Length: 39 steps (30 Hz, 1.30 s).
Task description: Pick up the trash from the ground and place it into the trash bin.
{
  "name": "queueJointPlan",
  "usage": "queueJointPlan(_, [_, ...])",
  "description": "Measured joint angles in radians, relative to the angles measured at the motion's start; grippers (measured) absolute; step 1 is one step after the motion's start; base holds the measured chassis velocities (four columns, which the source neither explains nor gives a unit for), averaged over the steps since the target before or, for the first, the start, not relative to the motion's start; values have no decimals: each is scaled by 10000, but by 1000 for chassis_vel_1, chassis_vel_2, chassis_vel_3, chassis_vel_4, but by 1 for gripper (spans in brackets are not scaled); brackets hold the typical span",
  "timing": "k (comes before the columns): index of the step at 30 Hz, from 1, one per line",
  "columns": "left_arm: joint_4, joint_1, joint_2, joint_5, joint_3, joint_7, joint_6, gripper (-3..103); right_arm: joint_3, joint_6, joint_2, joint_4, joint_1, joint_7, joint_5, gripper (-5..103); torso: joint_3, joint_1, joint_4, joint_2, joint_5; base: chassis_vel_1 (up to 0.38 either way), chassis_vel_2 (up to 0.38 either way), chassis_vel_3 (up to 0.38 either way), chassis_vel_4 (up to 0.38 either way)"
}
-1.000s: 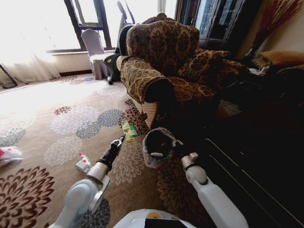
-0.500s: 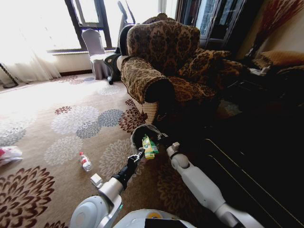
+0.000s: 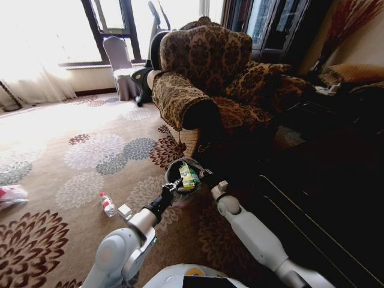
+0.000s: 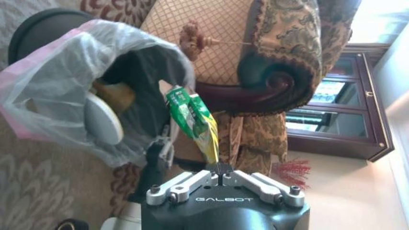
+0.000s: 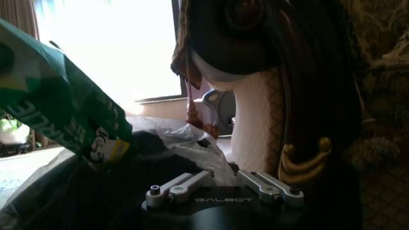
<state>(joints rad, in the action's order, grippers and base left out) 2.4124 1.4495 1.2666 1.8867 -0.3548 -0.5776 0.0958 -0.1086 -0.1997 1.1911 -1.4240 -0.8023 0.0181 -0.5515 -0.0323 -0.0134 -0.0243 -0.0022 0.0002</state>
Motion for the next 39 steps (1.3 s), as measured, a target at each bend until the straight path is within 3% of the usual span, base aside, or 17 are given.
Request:
queueJointPlan(3, [-279, -133, 75, -227, 25, 30, 31, 3, 38, 11, -35, -52, -29, 2, -14, 0, 0, 0, -3, 0, 0, 0, 0, 0, 0])
queueJointPlan(4, [-504, -268, 100, -281, -2, -11, 22, 14, 89, 21, -81, -90, -76, 2, -20, 0, 0, 0, -1, -1, -2, 0, 0, 0, 0])
queueJointPlan(7, [-639, -330, 65, -229, -70, -118, 18, 19, 171, 24, -133, -117, -126, 0, -28, 0, -1, -1, 3, -1, -1, 0, 0, 0, 0])
queueJointPlan(10, [-670, -299, 32, -162, -113, -144, 24, 35, 286, 25, -171, -126, -174, -1, -36, 0, 0, 0, 1, 0, 0, 0, 0, 0, 0])
queueJointPlan(12, [-670, -283, 42, -161, -112, -141, 28, 35, 306, 25, -171, -126, -185, 0, -38, 0, 0, 0, 1, 0, -1, 0, 0, 0, 0])
queueJointPlan(14, [-564, -178, 55, -200, -64, -10, 130, 52, 380, 25, -173, -157, -277, -1, -43, 0, 0, 0, 0, 0, -1, 0, 0, 0, 0])
queueJointPlan(15, [-564, -178, 55, -200, -64, -10, 130, 52, 380, 25, -173, -157, -277, -1, -43, 0, 0, 0, 0, 0, -1, 0, 0, 0, 0])
queueJointPlan(23, [39, 56, -281, -1743, -22, 1370, 902, 79, 843, 43, -362, -679, -986, 0, -52, 0, 1, 0, 0, 0, 0, 0, 0, 0, 0])
queueJointPlan(26, [236, -24, -395, -2854, -145, 1969, 958, 89, 1082, 108, -485, -932, -1232, 1, -26, 0, 1, 0, 3, 0, 0, 0, 0, 0, 0])
queueJointPlan(29, [311, -139, -682, -5107, -430, 2661, 888, 99, 1469, 197, -636, -1362, -1585, -1, -11, 0, 1, 0, 3, 0, 0, 0, 0, 0, 0])
queueJointPlan(30, [192, -138, -775, -6445, -546, 2755, 767, 100, 1589, 211, -654, -1495, -1723, -1, 7, 0, 1, 0, 3, 0, 0, 0, 0, 0, 0])
queueJointPlan(31, [192, -138, -775, -6445, -546, 2755, 767, 100, 1589, 211, -654, -1495, -1723, -1, 7, 0, 1, 0, 3, 0, 0, 0, 0, 0, 0])
queueJointPlan(34, [-468, -97, -881, -9447, -988, 3143, -58, 100, 1901, 230, -641, -1746, -2045, 2, 92, 0, 1, 1, 2, 0, 0, 0, 0, 0, 0])
queueJointPlan(35, [-468, -97, -881, -9447, -988, 3143, -58, 100, 1901, 230, -641, -1746, -2045, 2, 92, 0, 1, 1, 2, 0, 0, 0, 0, 0, 0])
queueJointPlan(36, [-1267, -100, -895, -11489, -1591, 3379, -750, 100, 2162, 229, -641, -1977, -2319, -2, 142, 0, 1, 0, 3, 0, 0, 0, 0, 0, 0])
queueJointPlan(37, [-1773, -121, -895, -12354, -1916, 3428, -1059, 100, 2262, 230, -654, -2117, -2458, -3, 155, 0, 1, 1, 4, 0, -1, 52, 48, -54, -52])
queueJointPlan(39, [-2220, -128, -874, -12952, -2210, 3481, -1301, 100, 2339, 229, -678, -2270, -2608, -3, 167, 0, 1, 0, 3, 0, -3, 59, 51, -54, -52])
